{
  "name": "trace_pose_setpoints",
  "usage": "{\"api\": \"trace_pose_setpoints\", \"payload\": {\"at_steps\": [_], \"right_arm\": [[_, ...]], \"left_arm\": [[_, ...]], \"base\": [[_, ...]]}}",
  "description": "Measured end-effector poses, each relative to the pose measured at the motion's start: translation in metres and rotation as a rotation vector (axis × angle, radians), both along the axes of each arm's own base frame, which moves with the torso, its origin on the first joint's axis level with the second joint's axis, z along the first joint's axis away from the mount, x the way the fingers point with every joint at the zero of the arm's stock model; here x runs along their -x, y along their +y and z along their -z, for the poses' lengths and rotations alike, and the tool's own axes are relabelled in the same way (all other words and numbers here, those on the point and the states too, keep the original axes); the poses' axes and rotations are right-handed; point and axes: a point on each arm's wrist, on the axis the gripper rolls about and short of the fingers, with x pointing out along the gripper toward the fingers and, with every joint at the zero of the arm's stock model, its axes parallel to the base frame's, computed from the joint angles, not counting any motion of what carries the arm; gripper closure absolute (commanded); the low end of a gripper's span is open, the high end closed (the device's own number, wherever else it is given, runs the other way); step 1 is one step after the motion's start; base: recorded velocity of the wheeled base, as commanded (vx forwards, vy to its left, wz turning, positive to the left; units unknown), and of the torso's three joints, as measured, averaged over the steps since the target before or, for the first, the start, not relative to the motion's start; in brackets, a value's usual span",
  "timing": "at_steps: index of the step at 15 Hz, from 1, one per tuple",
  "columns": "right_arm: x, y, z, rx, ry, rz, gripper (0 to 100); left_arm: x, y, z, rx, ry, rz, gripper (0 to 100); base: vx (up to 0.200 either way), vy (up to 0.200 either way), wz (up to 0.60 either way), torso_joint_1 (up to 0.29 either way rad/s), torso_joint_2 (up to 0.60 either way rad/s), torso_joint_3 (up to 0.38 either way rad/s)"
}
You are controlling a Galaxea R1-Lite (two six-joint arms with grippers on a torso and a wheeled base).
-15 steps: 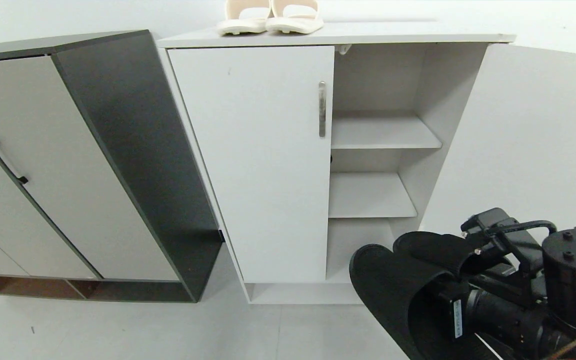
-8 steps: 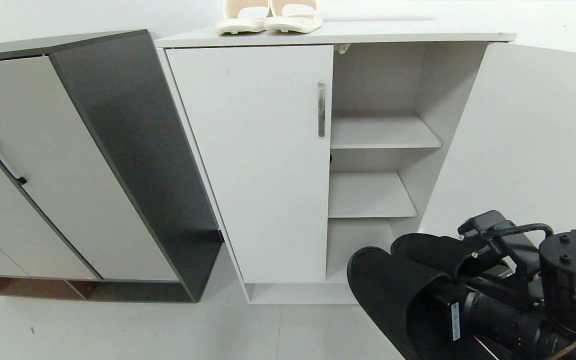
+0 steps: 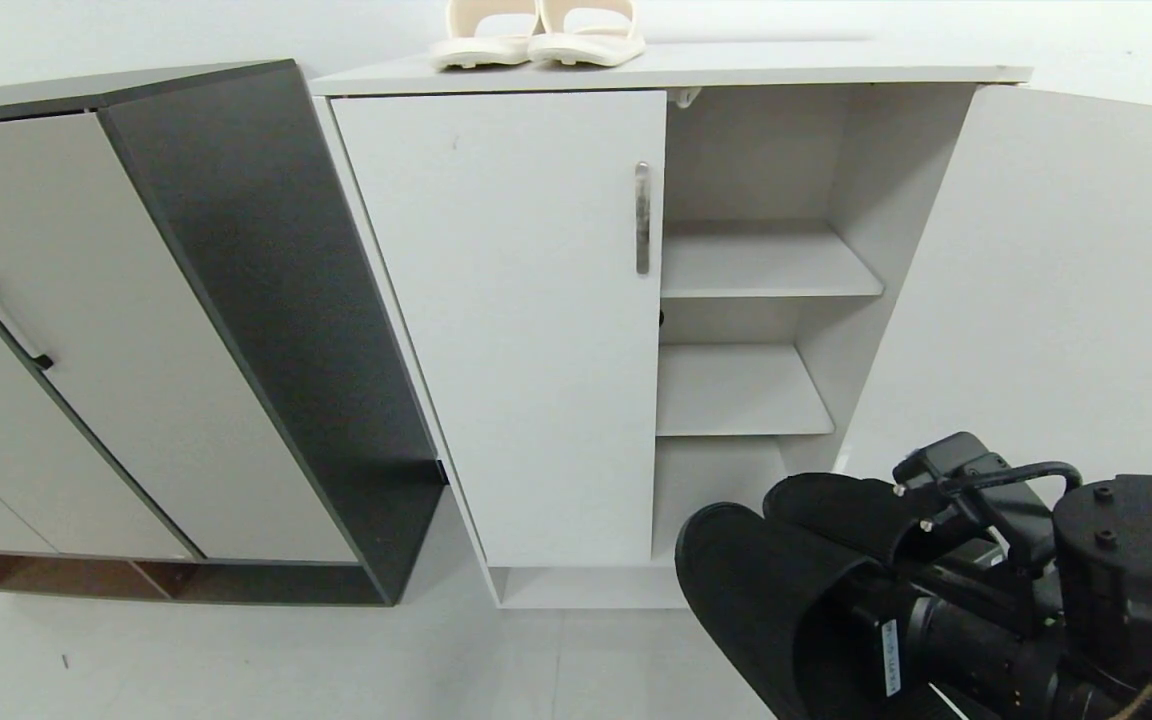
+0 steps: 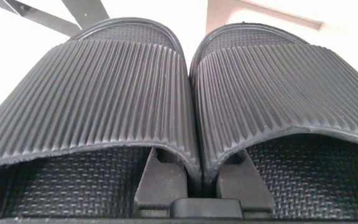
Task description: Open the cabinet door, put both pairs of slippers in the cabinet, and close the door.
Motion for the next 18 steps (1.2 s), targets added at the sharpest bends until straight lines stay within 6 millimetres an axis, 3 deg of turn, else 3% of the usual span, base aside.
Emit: {"api": "trace_pose_setpoints", "payload": {"at_steps": [8, 16, 18], "right_arm": [[0.002, 0.009, 0.002, -0.003, 0.009, -0.018, 100], [0.006, 0.02, 0.004, -0.005, -0.007, -0.028, 100], [0.003, 0.025, 0.006, -0.008, -0.001, -0.017, 100]], "left_arm": [[0.0, 0.0, 0.0, 0.035, 0.0, -0.014, 100], [0.0, 0.0, 0.0, 0.037, 0.001, -0.014, 100], [0.0, 0.0, 0.0, 0.037, 0.002, -0.013, 100]], "base": [[0.0, 0.0, 0.0, 0.0, 0.0, 0.0], [0.0, -0.2, 0.0, 0.005, 0.0, 0.004], [0.0, 0.0, 0.0, 0.0, 0.0, 0.0]]}}
